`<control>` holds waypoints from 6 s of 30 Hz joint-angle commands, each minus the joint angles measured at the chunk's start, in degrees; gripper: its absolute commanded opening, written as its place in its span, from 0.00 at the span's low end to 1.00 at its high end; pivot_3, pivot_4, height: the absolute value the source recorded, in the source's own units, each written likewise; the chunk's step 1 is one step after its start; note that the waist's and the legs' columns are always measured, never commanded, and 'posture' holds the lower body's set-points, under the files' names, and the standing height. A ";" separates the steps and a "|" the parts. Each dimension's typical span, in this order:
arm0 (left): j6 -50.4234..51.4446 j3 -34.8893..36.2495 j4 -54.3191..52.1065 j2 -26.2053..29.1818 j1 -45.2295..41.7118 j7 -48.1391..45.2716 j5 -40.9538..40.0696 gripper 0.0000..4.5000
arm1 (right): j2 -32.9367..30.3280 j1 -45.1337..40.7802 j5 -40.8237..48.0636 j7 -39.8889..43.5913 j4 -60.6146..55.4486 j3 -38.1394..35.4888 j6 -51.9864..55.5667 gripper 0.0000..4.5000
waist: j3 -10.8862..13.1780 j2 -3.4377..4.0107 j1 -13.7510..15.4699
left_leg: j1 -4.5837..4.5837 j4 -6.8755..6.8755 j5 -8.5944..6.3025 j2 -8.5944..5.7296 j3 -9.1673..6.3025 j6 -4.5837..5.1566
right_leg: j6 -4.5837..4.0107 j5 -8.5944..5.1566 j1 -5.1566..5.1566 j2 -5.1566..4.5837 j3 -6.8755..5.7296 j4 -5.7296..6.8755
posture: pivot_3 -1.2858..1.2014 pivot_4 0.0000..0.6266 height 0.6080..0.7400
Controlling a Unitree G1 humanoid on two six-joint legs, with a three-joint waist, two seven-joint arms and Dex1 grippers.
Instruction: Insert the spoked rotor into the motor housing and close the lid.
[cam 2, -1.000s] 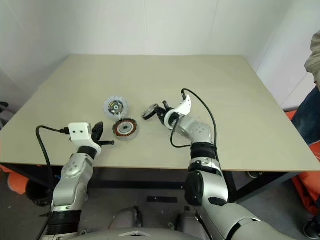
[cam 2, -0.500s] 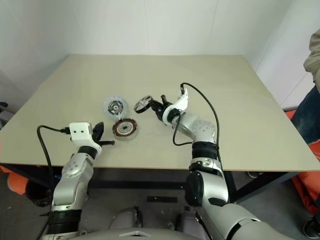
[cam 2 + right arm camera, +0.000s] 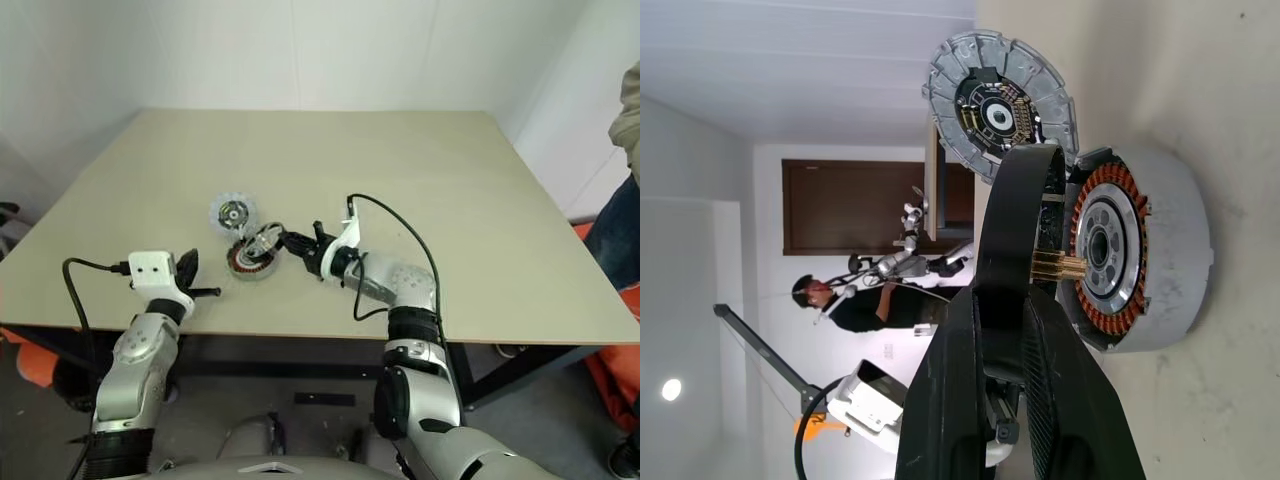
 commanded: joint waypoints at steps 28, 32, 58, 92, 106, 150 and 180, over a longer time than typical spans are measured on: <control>0.54 0.71 -3.39 1.05 -0.33 0.19 -0.24 0.00 | 8.73 -7.64 -0.20 11.35 8.50 5.21 -9.08 0.05 | 0.00 0.00 0.73 | -0.02 0.00 0.00 0.01 0.00 0.00 | -0.01 0.00 -0.01 0.00 0.00 0.00 | 0.52 0.00 1.00; 0.65 0.67 -3.58 1.12 -0.28 0.19 -0.24 0.00 | 9.37 -8.22 0.63 12.24 9.46 4.96 -9.52 0.05 | 0.00 0.00 0.73 | -0.02 0.00 0.00 0.01 0.00 0.00 | -0.01 0.00 -0.01 0.00 -0.01 -0.01 | 0.52 0.00 1.00; 1.65 0.76 -4.65 1.29 0.22 0.65 -0.15 0.00 | 10.50 -9.85 -2.58 19.03 17.46 8.19 -12.34 0.05 | -0.01 -0.01 0.74 | -0.02 0.00 0.00 0.02 0.00 0.01 | -0.03 0.00 -0.01 0.00 -0.02 -0.01 | 0.52 0.00 1.00; 0.62 -0.45 -2.03 0.01 -2.21 -0.03 -0.12 0.00 | 6.20 -9.57 -3.14 13.27 8.34 7.69 -9.15 0.63 | 0.00 -0.01 0.84 | -0.07 0.00 -0.01 0.02 0.00 0.01 | -0.04 -0.01 -0.03 0.00 -0.04 -0.02 | 0.52 0.00 1.00; 0.18 -0.47 -1.27 0.11 -2.44 -0.21 -0.01 0.00 | 2.85 -6.28 -7.49 12.75 5.63 9.67 -7.42 0.63 | 0.00 -0.01 0.80 | -0.07 0.00 0.00 0.02 0.00 0.01 | -0.04 -0.01 -0.04 0.00 -0.04 -0.02 | 0.52 0.00 1.00; -1.43 -0.93 -0.05 0.00 -3.42 -0.58 0.25 0.00 | -11.08 4.14 -45.48 28.82 -21.89 37.67 -37.56 0.54 | -0.02 -0.04 0.76 | 0.01 -0.02 0.00 0.05 0.00 0.00 | 0.42 -0.22 0.00 0.02 -0.04 -0.04 | 0.52 0.00 1.00; -0.86 -1.10 -0.54 0.59 -2.92 -1.08 0.14 0.00 | -2.38 0.61 -64.40 32.90 5.82 41.90 -52.66 0.01 | -0.03 -0.09 -0.70 | 0.04 0.03 -0.03 0.05 -0.01 0.06 | -0.08 -0.01 0.07 0.02 -0.04 0.02 | 0.52 0.00 1.00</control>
